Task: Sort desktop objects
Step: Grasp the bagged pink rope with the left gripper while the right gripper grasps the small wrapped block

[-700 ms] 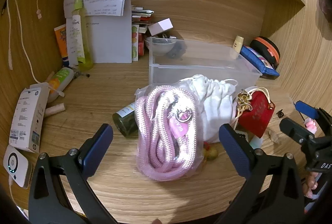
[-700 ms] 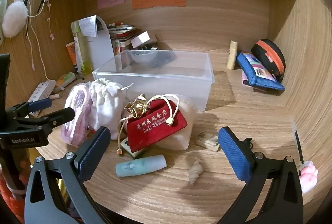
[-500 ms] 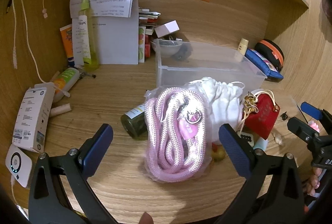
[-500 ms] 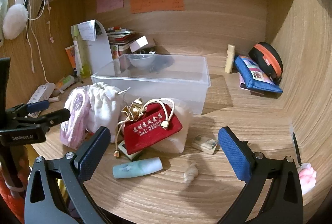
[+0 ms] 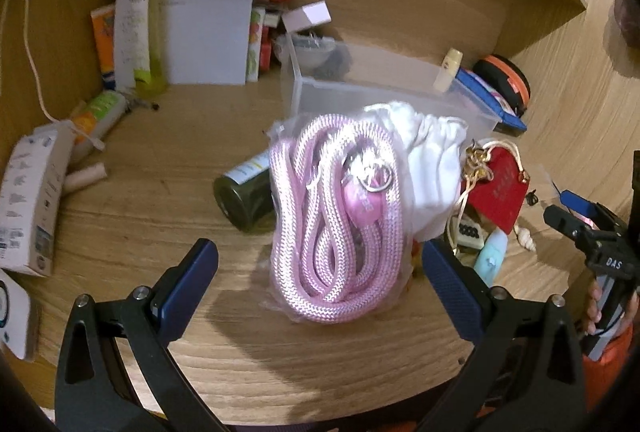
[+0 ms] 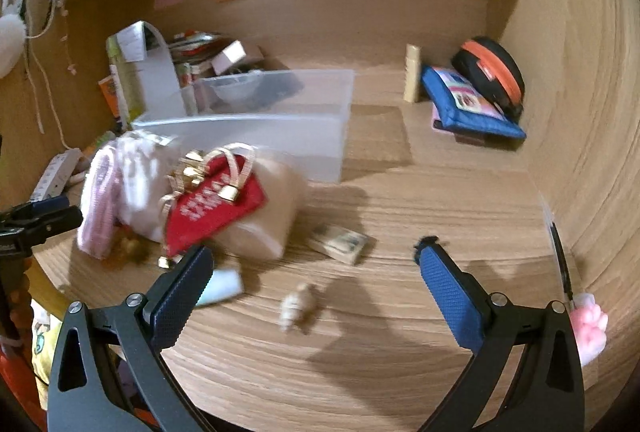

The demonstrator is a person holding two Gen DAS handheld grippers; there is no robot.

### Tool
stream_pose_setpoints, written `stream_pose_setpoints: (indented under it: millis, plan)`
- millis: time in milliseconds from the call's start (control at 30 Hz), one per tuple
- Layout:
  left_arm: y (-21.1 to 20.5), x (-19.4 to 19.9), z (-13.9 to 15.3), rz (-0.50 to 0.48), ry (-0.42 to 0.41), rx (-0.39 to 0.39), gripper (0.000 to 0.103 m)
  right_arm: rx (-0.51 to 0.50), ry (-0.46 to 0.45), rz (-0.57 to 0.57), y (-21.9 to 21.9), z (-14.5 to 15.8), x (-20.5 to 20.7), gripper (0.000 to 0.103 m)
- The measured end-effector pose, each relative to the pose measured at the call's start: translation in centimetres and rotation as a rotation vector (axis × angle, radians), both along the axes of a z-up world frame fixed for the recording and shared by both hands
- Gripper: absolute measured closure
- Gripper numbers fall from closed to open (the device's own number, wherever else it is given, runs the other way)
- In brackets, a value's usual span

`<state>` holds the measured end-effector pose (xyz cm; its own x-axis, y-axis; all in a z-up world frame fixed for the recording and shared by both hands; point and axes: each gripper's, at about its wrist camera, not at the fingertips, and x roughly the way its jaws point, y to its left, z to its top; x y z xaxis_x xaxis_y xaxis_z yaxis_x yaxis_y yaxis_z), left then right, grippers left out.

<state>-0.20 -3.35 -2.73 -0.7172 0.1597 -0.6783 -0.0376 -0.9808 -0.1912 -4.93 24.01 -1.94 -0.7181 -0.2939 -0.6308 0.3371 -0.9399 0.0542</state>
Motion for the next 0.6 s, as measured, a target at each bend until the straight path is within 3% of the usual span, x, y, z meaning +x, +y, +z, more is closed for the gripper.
stream_pose_setpoints:
  millis: [67,233,400,600]
  plan:
    - [0.0,-0.6,-0.6,-0.012,-0.03,0.024,0.0,-0.002,-0.016,0.001,0.5,-0.3,-0.6,0.001]
    - [-0.1,-2.0,-1.8,-0.027,-0.091,0.083,0.0,0.009,-0.062,0.008,1.0,-1.3,-2.4,0.017]
    - [-0.2,-3.2,-2.1,-0.025,-0.112,0.135,0.0,0.038,-0.087,0.047,0.3,-2.1,-3.5,0.028]
    - [0.3,-4.2,-2.1,-0.005,-0.113,0.108,0.0,0.066,-0.119,0.088,-0.6,-3.0,-4.3,0.042]
